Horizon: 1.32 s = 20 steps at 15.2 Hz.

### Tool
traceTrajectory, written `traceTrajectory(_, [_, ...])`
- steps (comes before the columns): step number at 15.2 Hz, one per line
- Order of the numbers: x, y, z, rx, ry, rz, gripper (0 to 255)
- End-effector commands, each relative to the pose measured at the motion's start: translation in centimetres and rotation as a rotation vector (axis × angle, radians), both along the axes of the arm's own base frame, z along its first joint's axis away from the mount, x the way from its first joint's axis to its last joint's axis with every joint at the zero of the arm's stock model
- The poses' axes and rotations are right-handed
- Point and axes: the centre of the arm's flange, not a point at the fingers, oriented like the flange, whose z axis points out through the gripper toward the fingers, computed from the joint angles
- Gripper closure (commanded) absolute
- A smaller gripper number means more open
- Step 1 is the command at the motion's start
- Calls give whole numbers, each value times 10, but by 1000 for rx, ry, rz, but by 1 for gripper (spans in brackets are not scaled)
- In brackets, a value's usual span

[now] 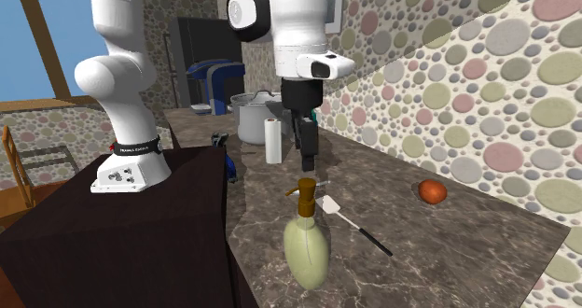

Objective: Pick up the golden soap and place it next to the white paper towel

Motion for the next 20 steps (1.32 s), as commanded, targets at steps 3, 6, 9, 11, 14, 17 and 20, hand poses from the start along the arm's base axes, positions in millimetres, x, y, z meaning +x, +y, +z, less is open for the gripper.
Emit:
traceTrajectory(3, [6, -29, -28, 6, 7, -4, 0])
traceTrajectory(6, [7, -28, -44, 6, 7, -4, 0])
traceTrajectory(9, [8, -27, -60, 6, 7, -4, 0])
traceTrajectory(11, [8, -27, -63, 6, 7, -4, 0])
traceTrajectory(14, [8, -27, -63, 6, 7, -4, 0])
traceTrajectory(17, [8, -27, -63, 6, 7, -4, 0])
traceTrajectory(20, [8, -27, -63, 6, 7, -4, 255])
